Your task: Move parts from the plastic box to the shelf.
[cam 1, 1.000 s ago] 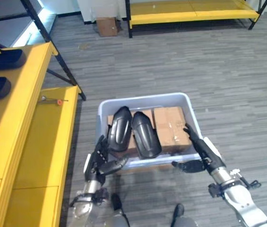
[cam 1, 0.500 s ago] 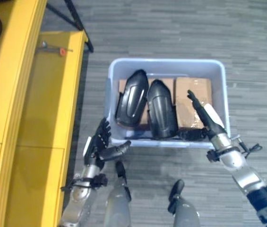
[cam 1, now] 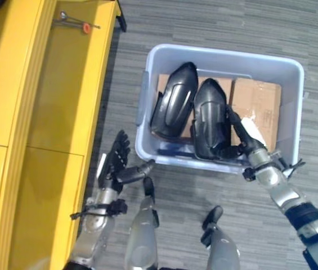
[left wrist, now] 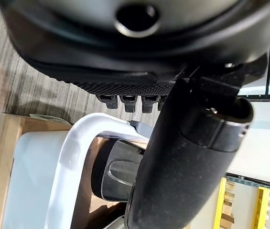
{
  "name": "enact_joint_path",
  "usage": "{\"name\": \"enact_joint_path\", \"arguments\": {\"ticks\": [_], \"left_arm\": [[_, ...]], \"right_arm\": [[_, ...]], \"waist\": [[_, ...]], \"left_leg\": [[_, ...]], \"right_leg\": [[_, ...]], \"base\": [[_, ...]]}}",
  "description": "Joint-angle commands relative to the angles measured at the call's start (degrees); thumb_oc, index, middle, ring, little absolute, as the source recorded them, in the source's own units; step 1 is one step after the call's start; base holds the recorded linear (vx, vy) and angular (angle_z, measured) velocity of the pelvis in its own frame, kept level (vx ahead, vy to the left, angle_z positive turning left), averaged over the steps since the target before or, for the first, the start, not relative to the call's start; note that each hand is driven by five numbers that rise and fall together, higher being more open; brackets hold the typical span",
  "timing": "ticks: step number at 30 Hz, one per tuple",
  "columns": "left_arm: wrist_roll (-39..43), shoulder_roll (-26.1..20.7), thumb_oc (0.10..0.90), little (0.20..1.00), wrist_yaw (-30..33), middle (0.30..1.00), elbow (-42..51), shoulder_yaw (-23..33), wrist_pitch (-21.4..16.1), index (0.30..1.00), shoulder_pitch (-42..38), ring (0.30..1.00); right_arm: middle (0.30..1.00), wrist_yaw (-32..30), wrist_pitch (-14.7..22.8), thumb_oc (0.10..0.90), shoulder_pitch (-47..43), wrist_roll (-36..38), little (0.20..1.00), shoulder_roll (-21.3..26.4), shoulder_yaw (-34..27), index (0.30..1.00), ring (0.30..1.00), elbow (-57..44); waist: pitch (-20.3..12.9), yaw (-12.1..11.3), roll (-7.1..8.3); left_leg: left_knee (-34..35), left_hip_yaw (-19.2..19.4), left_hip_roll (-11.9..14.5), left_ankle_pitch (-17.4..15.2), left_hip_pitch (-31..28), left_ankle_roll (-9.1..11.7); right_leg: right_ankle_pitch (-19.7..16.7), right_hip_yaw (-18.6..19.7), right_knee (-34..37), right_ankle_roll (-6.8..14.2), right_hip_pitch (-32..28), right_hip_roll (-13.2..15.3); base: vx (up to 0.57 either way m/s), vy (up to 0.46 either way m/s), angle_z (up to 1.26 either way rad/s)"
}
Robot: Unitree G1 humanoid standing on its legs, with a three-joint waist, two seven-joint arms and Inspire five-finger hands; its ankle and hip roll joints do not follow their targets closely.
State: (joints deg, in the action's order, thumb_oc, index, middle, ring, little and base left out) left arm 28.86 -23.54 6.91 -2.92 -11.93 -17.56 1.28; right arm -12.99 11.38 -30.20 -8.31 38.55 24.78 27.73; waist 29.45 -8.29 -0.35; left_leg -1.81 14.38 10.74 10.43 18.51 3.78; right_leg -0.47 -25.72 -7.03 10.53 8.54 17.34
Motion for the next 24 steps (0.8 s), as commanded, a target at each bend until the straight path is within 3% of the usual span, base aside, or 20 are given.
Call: {"name": "enact_joint_path", "arguments": {"ticks": [1,8,16,24], "left_arm": [[-1.5,0.2,0.900,1.000,0.3,1.000,7.1,0.2,-5.9,1.000,-2.4,1.000],[-1.0,-0.1,0.900,1.000,0.6,1.000,8.6,-1.2,-6.3,1.000,-3.5,1.000],[-0.6,-0.4,0.900,1.000,0.9,1.000,8.3,-2.7,-6.0,1.000,-3.8,1.000],[0.2,-0.8,0.900,1.000,0.8,1.000,8.3,-4.1,-6.0,1.000,-4.8,1.000]], "right_arm": [[1.000,-3.4,2.0,0.900,-9.3,-4.7,1.000,4.3,1.7,1.000,1.000,-1.7],[1.000,-2.8,1.9,0.900,-15.5,-0.5,1.000,3.8,4.8,1.000,1.000,6.7],[1.000,-2.2,-0.2,0.900,-23.6,-5.4,1.000,5.0,12.6,1.000,1.000,17.3],[1.000,-2.3,-1.2,0.900,-29.7,-4.6,1.000,3.4,15.8,1.000,1.000,30.6]], "waist": [[-0.1,-0.5,0.34],[0.3,-1.5,0.23],[0.3,-2.5,0.22],[0.3,-3.7,-0.81]], "left_leg": [[-1.3,0.0,4.3,-1.3,-1.8,4.7],[-1.3,-0.6,4.2,-1.1,0.3,4.7],[-1.5,-0.9,4.3,-1.1,3.3,4.8],[-1.6,-1.7,3.8,-0.7,7.1,4.8]], "right_leg": [[-5.8,1.4,1.6,-0.2,1.7,0.2],[-5.9,1.2,1.6,-0.4,3.3,0.0],[-6.0,1.3,1.4,-0.5,6.1,-0.5],[-6.1,0.9,0.9,-0.5,9.5,-0.7]], "base": [[0.00,0.007,0.07],[0.00,0.003,0.03],[0.00,0.002,0.01],[0.00,0.000,0.03]]}}
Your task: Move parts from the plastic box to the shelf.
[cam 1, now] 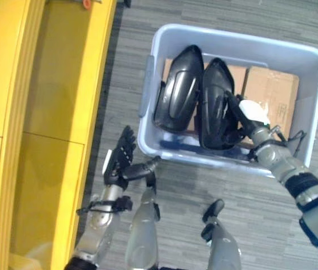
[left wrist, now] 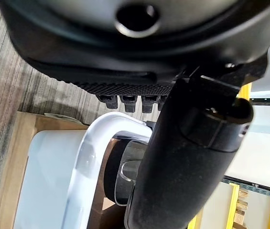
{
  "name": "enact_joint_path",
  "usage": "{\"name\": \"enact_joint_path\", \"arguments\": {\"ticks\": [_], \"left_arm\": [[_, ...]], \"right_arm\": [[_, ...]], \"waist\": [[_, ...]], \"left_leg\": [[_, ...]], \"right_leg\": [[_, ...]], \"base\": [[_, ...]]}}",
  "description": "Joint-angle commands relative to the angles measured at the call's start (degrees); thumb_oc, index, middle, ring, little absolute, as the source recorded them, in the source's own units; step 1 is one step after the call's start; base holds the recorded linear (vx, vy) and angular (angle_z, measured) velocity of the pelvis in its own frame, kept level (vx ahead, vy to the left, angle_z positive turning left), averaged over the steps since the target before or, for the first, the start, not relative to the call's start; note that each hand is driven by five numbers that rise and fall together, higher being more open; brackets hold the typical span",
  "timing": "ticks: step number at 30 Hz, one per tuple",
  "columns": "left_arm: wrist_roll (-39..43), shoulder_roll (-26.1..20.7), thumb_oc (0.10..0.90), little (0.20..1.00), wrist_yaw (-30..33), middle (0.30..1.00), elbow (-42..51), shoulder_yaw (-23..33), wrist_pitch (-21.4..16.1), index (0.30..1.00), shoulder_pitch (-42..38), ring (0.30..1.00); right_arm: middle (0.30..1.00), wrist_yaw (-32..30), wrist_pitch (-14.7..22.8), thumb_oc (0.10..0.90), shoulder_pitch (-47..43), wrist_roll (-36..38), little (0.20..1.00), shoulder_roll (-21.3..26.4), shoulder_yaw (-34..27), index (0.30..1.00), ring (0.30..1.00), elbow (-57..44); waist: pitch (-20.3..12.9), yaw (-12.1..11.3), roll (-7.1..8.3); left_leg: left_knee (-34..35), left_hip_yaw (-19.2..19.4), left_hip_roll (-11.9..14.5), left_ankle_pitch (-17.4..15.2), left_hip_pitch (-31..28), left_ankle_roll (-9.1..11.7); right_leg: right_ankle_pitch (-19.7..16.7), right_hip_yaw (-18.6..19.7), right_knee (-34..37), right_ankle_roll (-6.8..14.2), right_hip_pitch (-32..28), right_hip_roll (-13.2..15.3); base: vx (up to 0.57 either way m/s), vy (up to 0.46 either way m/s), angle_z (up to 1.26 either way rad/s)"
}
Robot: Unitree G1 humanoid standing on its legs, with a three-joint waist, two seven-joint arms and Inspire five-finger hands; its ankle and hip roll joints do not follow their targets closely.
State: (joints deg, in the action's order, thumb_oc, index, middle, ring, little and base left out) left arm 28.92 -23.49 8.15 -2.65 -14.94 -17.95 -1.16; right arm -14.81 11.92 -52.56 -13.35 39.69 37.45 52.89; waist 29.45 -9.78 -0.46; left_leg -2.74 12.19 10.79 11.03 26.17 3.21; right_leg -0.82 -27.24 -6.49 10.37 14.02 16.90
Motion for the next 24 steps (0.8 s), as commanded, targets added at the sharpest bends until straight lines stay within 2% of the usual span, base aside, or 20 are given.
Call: {"name": "enact_joint_path", "arguments": {"ticks": [1,9,13,18,21,22,23,24], "left_arm": [[0.3,-0.7,0.900,1.000,-0.5,1.000,8.0,-1.3,-5.5,1.000,-2.5,1.000],[0.2,-0.4,0.900,1.000,-0.2,1.000,6.7,-2.3,-5.7,1.000,-3.8,1.000],[0.2,0.0,0.900,1.000,0.4,1.000,6.6,-2.0,-5.7,1.000,-4.0,1.000],[-0.8,0.7,0.900,1.000,2.1,1.000,6.8,0.3,-5.4,1.000,-3.6,1.000],[-1.9,0.9,0.900,1.000,3.3,1.000,6.7,2.0,-5.1,1.000,-3.0,1.000],[-2.0,0.9,0.900,1.000,3.3,1.000,6.7,1.9,-5.1,1.000,-2.9,1.000],[-2.8,0.9,0.900,1.000,3.9,1.000,6.6,2.9,-5.1,1.000,-2.7,1.000],[-2.9,0.9,0.900,1.000,4.1,1.000,6.8,3.3,-5.1,1.000,-2.6,1.000]], "right_arm": [[1.000,-0.5,-1.8,0.900,-8.0,0.9,1.000,2.1,3.2,1.000,1.000,7.1],[1.000,-1.6,-2.3,0.900,-12.5,1.8,1.000,4.0,4.3,1.000,1.000,12.1],[1.000,-3.3,-2.4,0.900,-14.4,2.2,1.000,5.8,4.3,1.000,1.000,9.4],[1.000,-5.9,-2.3,0.900,-11.8,2.6,1.000,8.1,0.3,1.000,1.000,-5.6],[1.000,-6.8,-2.4,0.900,-6.0,0.2,1.000,9.4,-4.6,1.000,1.000,-18.4],[1.000,-6.7,-2.6,0.900,-5.6,0.1,1.000,9.5,-5.0,1.000,1.000,-18.9],[1.000,-7.4,-2.5,0.900,-1.4,-2.2,1.000,10.0,-9.2,1.000,1.000,-25.7],[1.000,-7.5,-2.7,0.900,0.5,-3.7,1.000,10.2,-10.4,1.000,1.000,-27.7]], "waist": [[0.3,-2.4,-0.83],[0.3,-3.0,-1.70],[0.3,-2.7,-1.51],[0.3,-0.7,-0.08],[0.3,0.8,1.19],[0.3,0.8,1.23],[0.3,1.8,1.85],[0.3,2.0,1.99]], "left_leg": [[-0.6,0.4,3.7,-1.3,-0.3,5.3],[-0.4,-0.2,2.9,-1.4,1.8,5.1],[-0.1,0.1,2.5,-1.5,1.5,5.0],[0.0,0.6,2.5,-2.1,0.9,4.9],[0.0,0.9,2.5,-2.5,0.6,4.7],[0.0,0.8,2.5,-2.5,0.5,4.7],[0.0,0.8,2.4,-2.7,0.4,4.6],[0.0,0.8,2.4,-2.8,0.4,4.5]], "right_leg": [[-5.7,2.4,0.2,-0.3,4.3,-0.3],[-5.8,2.5,-0.2,0.0,6.4,0.0],[-5.8,2.7,-0.1,0.1,6.5,0.3],[-5.8,3.4,0.0,0.0,6.4,0.2],[-5.8,3.7,0.0,0.0,6.4,0.2],[-5.8,3.7,0.0,0.0,6.4,0.2],[-5.8,3.8,0.1,0.1,6.2,0.3],[-5.8,3.8,0.0,0.1,6.2,0.3]], "base": [[0.00,0.000,0.00],[0.03,0.011,-0.01],[0.03,0.025,0.02],[0.02,0.028,0.04],[0.01,0.004,0.01],[0.00,0.000,0.00],[0.00,0.000,0.00],[0.00,0.000,0.00]]}}
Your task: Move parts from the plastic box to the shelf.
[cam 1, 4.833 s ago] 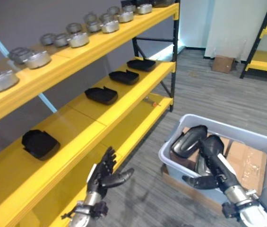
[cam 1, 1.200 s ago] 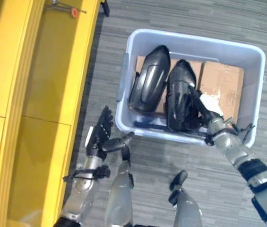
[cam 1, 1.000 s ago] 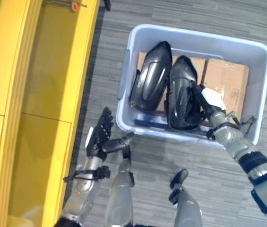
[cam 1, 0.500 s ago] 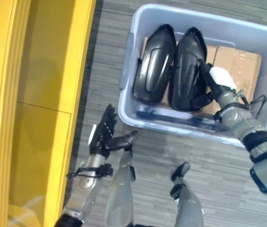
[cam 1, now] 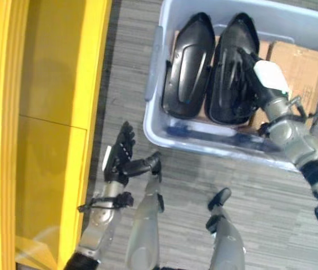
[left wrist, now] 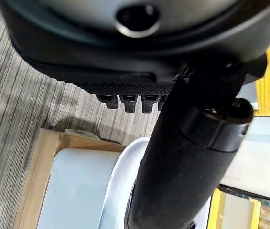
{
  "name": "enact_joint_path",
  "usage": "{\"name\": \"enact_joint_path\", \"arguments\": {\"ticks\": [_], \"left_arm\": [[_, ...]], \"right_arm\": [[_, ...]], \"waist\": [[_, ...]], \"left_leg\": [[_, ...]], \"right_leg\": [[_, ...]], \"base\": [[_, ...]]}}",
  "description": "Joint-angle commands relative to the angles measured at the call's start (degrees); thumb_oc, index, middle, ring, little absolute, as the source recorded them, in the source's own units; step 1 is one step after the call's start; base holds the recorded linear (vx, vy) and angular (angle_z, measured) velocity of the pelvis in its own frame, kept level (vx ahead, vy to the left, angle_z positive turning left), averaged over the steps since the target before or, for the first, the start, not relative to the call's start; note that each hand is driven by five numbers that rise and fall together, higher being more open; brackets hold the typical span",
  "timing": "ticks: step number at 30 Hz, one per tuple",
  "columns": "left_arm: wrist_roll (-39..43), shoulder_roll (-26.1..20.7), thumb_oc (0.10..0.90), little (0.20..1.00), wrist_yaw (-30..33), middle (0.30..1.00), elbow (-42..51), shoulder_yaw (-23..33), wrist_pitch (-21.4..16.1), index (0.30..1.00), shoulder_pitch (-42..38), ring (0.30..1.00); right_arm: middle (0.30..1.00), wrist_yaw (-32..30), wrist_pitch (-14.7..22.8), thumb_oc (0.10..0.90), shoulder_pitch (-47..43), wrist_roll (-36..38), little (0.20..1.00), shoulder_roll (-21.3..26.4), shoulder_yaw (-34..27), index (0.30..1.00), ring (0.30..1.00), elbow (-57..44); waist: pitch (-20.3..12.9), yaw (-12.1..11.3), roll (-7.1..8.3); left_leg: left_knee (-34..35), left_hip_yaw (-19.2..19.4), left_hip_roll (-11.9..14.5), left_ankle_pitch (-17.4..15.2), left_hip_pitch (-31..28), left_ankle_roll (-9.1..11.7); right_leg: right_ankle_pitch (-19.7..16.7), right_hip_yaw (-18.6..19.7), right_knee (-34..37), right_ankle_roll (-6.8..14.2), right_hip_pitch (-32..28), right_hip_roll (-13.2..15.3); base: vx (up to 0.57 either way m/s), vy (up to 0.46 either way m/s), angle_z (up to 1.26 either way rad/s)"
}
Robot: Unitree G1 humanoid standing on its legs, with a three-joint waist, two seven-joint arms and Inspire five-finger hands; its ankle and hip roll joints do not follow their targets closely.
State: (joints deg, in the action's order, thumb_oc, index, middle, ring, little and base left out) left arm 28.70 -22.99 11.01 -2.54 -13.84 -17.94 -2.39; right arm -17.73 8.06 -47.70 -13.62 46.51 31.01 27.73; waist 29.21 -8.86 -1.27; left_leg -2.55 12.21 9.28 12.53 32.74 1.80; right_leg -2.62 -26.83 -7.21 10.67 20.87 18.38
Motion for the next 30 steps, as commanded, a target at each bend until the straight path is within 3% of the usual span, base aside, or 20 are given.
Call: {"name": "enact_joint_path", "arguments": {"ticks": [1,5,12,23,30], "left_arm": [[-2.8,0.5,0.900,1.000,1.3,1.000,6.7,2.6,-5.1,1.000,-1.1,1.000],[-3.6,0.3,0.900,1.000,1.6,1.000,7.9,3.7,-5.0,1.000,0.1,1.000],[-5.0,-0.4,0.900,1.000,2.5,1.000,9.4,4.5,-4.7,1.000,1.0,1.000],[-5.8,-0.1,0.900,1.000,3.8,1.000,10.1,4.6,-5.4,1.000,1.1,1.000],[-6.4,-0.2,0.900,1.000,4.3,1.000,10.5,4.9,-5.4,1.000,1.7,1.000]], "right_arm": [[1.000,-4.6,1.3,0.900,-3.3,-4.6,1.000,3.4,-4.8,1.000,1.000,-4.3],[1.000,-4.2,2.1,0.900,3.7,-5.6,1.000,1.6,-10.2,1.000,1.000,-11.6],[1.000,-4.7,2.3,0.900,9.4,-8.3,1.000,-2.2,-13.3,1.000,1.000,-17.2],[1.000,-7.2,0.9,0.900,9.0,-12.3,1.000,-5.5,-13.1,1.000,1.000,-17.0],[1.000,-8.5,0.5,0.900,9.8,-14.8,1.000,-4.9,-15.0,1.000,1.000,-20.6]], "waist": [[0.6,1.3,2.92],[0.6,2.1,3.48],[0.6,2.5,3.98],[0.6,2.5,3.88],[0.6,2.9,4.23]], "left_leg": [[-0.3,0.8,3.9,-4.4,-6.2,5.9],[-0.6,0.8,3.9,-4.7,-6.1,5.8],[-1.0,0.9,3.9,-5.0,-5.5,5.6],[-1.2,1.1,3.8,-5.1,-5.0,5.5],[-1.0,1.2,3.7,-5.1,-4.9,5.4]], "right_leg": [[-4.0,3.4,0.7,-0.1,-0.6,-1.1],[-4.0,3.6,0.8,-0.1,-0.6,-1.2],[-3.9,4.0,0.7,-0.1,0.0,-1.1],[-4.0,4.4,0.4,-0.1,0.9,-1.1],[-4.0,4.5,0.4,-0.1,1.2,-1.1]], "base": [[0.01,-0.006,0.05],[0.00,-0.004,0.03],[-0.01,0.007,-0.03],[0.00,0.001,-0.01],[0.00,0.000,0.00]]}}
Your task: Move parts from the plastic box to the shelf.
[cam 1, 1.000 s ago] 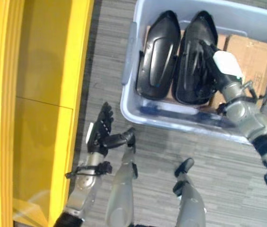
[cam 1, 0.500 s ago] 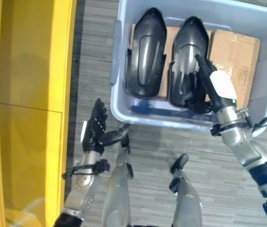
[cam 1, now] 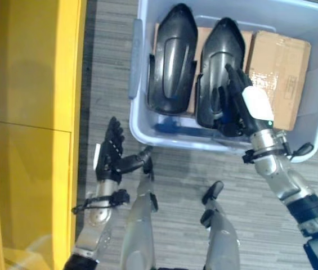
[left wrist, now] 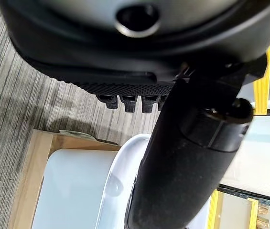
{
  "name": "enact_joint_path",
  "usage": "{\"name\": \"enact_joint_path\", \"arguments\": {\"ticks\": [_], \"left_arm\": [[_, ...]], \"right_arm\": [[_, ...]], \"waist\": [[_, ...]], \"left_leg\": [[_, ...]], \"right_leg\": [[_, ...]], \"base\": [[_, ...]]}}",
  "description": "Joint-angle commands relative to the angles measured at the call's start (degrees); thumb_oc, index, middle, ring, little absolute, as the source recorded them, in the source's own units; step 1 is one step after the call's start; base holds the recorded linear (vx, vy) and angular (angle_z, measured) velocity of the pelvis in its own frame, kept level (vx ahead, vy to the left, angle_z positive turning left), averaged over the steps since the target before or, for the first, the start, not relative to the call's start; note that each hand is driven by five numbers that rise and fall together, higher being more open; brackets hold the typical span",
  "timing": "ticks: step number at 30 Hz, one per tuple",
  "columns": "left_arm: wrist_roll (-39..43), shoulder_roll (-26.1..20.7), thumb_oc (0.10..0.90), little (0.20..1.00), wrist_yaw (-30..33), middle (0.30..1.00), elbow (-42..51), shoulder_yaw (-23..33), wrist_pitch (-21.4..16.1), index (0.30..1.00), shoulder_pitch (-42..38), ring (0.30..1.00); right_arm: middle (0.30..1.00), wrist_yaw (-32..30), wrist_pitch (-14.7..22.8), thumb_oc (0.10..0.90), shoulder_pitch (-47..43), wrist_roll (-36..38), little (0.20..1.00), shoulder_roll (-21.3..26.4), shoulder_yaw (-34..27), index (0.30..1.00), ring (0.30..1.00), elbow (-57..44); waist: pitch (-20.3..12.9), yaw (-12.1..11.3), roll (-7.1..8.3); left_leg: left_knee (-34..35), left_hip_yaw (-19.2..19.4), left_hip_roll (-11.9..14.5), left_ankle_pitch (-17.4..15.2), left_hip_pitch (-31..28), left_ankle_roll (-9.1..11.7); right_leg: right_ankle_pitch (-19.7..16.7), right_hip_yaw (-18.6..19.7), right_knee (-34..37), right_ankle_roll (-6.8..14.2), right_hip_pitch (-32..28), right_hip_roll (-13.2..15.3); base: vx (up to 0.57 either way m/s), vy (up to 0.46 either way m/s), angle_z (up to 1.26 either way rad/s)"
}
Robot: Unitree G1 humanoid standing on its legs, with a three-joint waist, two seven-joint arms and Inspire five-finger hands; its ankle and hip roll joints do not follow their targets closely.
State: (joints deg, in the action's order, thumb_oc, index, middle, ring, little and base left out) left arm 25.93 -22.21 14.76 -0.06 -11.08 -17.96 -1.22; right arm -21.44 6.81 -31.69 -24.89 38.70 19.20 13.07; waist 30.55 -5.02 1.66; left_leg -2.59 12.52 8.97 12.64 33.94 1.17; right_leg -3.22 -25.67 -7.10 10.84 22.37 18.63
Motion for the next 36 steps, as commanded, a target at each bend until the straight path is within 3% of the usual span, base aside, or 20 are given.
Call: {"name": "enact_joint_path", "arguments": {"ticks": [1,21,36], "left_arm": [[-3.8,-1.0,0.900,1.000,0.6,1.000,8.1,2.3,-5.4,1.000,0.6,1.000],[-6.3,-1.6,0.900,1.000,1.7,1.000,10.0,4.1,-4.8,1.000,2.7,1.000],[-7.7,-1.1,0.900,1.000,4.1,1.000,10.1,4.4,-4.9,1.000,3.2,1.000]], "right_arm": [[1.000,-4.9,1.6,0.900,-6.3,-4.0,1.000,3.2,-3.4,1.000,1.000,-6.3],[1.000,-6.1,3.1,0.900,-1.4,-9.7,1.000,5.8,-10.0,1.000,1.000,-23.1],[1.000,-3.5,5.5,0.900,3.7,-5.3,1.000,-0.6,-5.3,1.000,1.000,-26.0]], "waist": [[-0.8,-0.9,1.31],[-0.8,0.2,2.41],[-0.8,0.8,3.03]], "left_leg": [[-0.9,0.9,4.0,-5.2,-6.2,6.1],[-0.6,1.5,3.9,-5.4,-7.5,6.0],[0.0,2.3,4.1,-5.1,-7.7,6.1]], "right_leg": [[-3.5,3.4,0.3,-0.2,-0.3,-1.3],[-3.6,4.1,0.7,0.0,-1.1,-1.6],[-3.8,4.4,0.8,-0.1,-0.4,-1.8]], "base": [[0.00,0.000,0.00],[0.00,0.000,0.00],[0.00,0.003,-0.02]]}}
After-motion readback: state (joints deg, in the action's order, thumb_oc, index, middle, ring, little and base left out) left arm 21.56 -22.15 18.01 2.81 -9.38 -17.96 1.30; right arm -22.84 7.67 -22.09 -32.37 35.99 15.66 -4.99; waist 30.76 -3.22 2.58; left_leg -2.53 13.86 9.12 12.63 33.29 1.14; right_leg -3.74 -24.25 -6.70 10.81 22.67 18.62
